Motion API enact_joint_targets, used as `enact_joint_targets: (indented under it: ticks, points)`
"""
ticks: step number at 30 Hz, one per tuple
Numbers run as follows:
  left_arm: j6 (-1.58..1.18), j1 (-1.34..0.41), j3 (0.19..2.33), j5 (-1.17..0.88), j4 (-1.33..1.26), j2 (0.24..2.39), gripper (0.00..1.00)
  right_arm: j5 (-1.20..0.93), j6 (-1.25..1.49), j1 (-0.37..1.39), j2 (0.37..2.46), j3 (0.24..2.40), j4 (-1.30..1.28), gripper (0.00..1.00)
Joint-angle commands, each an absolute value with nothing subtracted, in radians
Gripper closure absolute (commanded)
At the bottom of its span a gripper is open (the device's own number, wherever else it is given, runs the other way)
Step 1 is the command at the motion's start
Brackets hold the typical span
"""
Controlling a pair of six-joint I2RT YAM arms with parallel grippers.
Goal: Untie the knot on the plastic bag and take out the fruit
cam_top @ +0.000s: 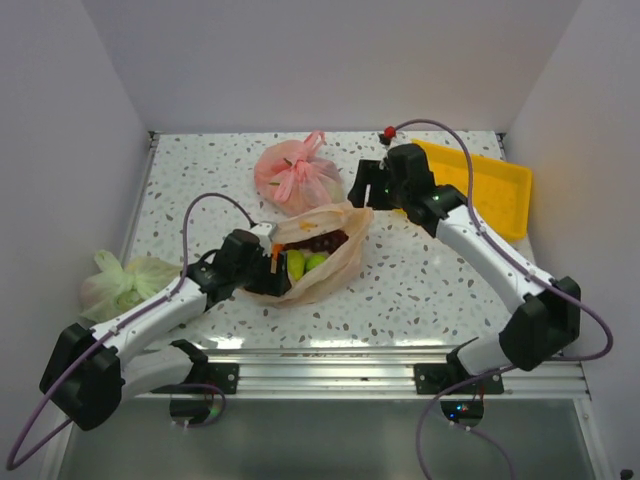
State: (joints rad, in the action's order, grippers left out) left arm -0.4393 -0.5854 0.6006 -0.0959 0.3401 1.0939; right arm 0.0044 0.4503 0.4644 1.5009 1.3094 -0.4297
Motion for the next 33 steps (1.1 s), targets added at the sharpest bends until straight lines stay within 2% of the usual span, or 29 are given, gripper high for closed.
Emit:
enact_joint_targets:
  ticks: [1, 6, 11, 23, 29, 33]
  points:
    - [-0.451, -0.595, 0.647, -0.092, 0.279, 1.097, 0.22, 0.061, 0.391, 0.581, 1.379, 1.347, -0.479, 0.32]
    - [-0.456, -0.604, 0.643, -0.092, 0.278, 1.095, 0.22, 0.052, 0.466, 0.742, 1.316, 1.231, -0.396, 0.36]
    - [-0.456, -0.614, 0.620, -0.081, 0.270, 1.089, 0.22, 0.023, 0.523, 0.822, 1.393, 1.108, -0.325, 0.37]
    - [-0.483, -0.629, 0.523, -0.066, 0.220, 1.089, 0.21, 0.156, 0.660, 0.830, 1.439, 0.775, -0.244, 0.46]
    - [-0.497, -0.638, 0.491, -0.075, 0.198, 1.071, 0.17, 0.166, 0.628, 0.831, 1.418, 0.762, -0.247, 0.46]
    - [-0.495, -0.643, 0.482, -0.075, 0.198, 1.033, 0.16, 0.143, 0.534, 0.836, 1.342, 0.817, -0.287, 0.39]
